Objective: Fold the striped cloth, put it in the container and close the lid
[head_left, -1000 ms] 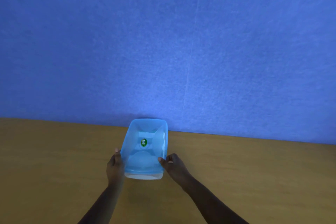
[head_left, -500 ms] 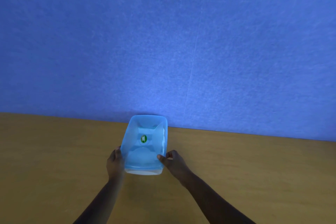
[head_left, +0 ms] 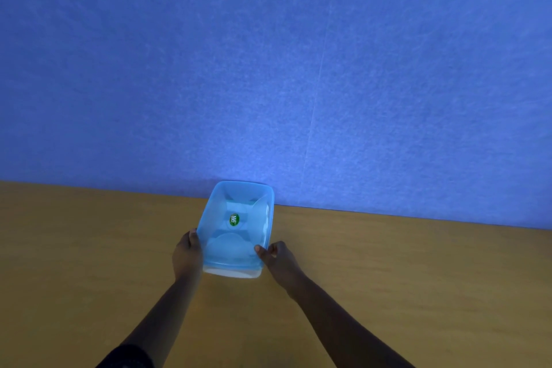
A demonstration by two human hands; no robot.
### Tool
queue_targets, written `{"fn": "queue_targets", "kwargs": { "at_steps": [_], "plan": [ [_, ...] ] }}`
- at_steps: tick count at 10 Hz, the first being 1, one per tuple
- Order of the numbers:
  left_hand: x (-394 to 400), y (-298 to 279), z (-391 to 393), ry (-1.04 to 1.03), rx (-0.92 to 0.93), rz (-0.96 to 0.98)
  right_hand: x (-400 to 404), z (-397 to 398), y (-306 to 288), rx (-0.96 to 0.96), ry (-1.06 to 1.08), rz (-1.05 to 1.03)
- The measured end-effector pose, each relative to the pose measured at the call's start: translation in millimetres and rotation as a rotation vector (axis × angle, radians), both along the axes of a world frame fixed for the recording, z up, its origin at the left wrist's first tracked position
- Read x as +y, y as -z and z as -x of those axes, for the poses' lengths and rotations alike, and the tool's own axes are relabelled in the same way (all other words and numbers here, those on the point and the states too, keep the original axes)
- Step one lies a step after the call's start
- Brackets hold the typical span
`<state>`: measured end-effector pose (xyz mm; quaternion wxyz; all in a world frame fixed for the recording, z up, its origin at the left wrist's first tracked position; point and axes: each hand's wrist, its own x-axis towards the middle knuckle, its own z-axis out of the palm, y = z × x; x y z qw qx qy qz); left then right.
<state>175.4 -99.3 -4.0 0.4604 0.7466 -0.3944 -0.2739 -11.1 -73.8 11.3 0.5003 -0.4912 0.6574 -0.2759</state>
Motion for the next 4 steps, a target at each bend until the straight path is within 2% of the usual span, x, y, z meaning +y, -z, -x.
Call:
{"fn": "queue_targets", "kwargs": {
  "at_steps": [2,3,4],
  "plan": [
    [4,-4,1,-0.027,-0.032,-0.014,2,-3,-2,-0.018,0.024,-0.001],
    [9,-15,4,-0.115,0.004,0.001,3,-3,-7,-0.095,0.1,-0.021],
    [13,-18,12,-0.109,-0.022,-0.014,6,5,-11,-0.037,0.116,0.043]
  ]
}}
